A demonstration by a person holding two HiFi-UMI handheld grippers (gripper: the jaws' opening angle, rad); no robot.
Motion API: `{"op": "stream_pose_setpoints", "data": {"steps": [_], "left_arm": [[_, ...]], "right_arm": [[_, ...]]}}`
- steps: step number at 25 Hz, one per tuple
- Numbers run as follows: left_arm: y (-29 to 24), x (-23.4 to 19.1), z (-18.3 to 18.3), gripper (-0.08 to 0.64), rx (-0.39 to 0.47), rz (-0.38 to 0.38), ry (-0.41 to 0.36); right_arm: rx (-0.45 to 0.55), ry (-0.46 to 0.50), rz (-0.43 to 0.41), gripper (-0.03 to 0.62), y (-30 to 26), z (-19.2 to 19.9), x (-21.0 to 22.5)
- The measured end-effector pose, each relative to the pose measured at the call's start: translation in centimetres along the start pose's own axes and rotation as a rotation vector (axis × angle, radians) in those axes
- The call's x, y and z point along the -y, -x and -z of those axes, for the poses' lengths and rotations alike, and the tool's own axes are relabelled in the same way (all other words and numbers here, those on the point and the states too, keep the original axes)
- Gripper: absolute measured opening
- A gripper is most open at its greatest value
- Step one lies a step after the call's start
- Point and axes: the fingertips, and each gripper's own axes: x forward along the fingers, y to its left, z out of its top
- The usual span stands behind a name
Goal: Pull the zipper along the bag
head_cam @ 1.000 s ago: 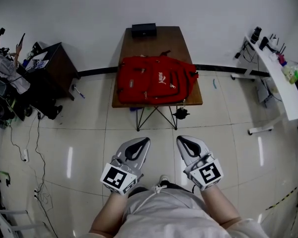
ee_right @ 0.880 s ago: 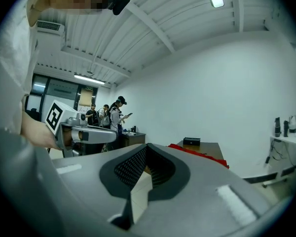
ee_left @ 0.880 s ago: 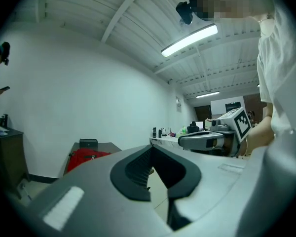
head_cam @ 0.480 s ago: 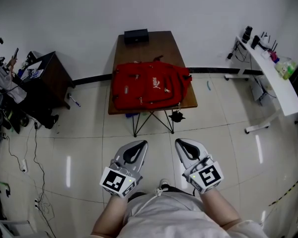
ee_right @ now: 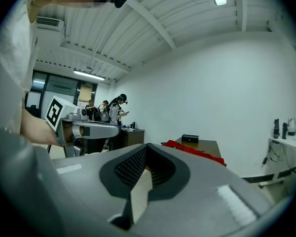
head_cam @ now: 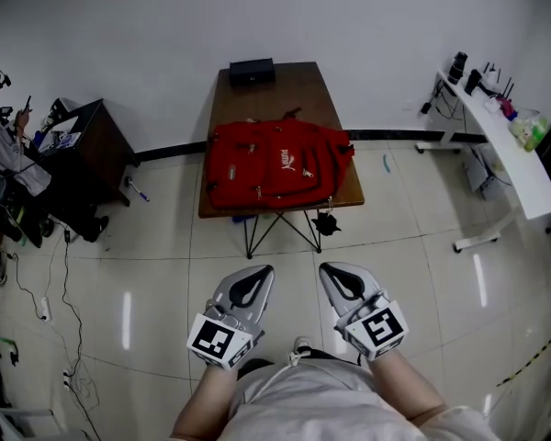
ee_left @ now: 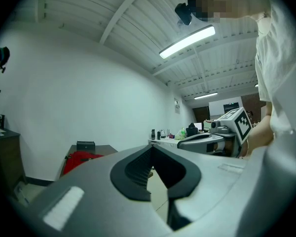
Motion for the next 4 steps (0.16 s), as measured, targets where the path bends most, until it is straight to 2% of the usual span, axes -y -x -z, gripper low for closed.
{"op": "stream_pose_setpoints", "data": {"steps": [4], "left_arm": [[-0.52, 0.15, 0.22, 0.006, 0.003, 0.006, 0.015]], "right_arm": [[-0.018, -0.005, -0.005, 0.006, -0.12, 0.39, 0.25]]}}
